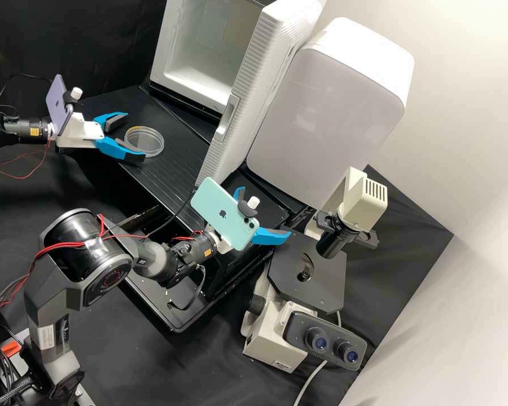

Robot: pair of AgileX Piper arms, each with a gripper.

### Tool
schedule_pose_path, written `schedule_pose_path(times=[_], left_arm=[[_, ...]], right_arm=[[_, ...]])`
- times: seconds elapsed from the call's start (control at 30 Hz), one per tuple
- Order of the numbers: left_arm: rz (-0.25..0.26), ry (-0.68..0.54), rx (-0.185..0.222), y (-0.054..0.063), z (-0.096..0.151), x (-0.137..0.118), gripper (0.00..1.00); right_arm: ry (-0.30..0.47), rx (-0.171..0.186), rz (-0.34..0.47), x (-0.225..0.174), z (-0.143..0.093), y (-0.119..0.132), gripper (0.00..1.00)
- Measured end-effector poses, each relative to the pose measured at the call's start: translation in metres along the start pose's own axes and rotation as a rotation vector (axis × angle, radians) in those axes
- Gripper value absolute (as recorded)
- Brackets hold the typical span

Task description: Place the petri dish in the incubator

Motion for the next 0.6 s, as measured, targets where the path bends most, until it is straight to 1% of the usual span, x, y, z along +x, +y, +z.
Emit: schedule_pose_path(times=[0.07, 0.17, 0.3, 0.47, 0.53, 0.6], left_arm=[[0.005, -0.017, -0.021, 0.0012, 0.0016, 0.0029, 1.0], [0.014, -0.024, -0.071, 0.0045, 0.0012, 0.0058, 1.0], [0.019, -0.026, -0.078, 0.0062, 0.0006, 0.0071, 1.0], [0.02, -0.029, -0.074, 0.0064, 0.0016, 0.0075, 1.0], [0.014, -0.026, -0.045, 0.0044, 0.0045, 0.0079, 1.0], [0.011, -0.017, -0.005, 0.0027, 0.0071, 0.0082, 1.0]], right_arm=[[0.0, 0.0, 0.0, 0.0, 0.0, 0.0, 1.0], [0.0, 0.0, 0.0, 0.0, 0.0, 0.0, 1.0], [0.0, 0.0, 0.0, 0.0, 0.0, 0.0, 1.0], [0.0, 0.0, 0.0, 0.0, 0.0, 0.0, 1.0], [0.0, 0.0, 0.0, 0.0, 0.0, 0.0, 1.0], [0.0, 0.0, 0.0, 0.0, 0.0, 0.0, 1.0]])
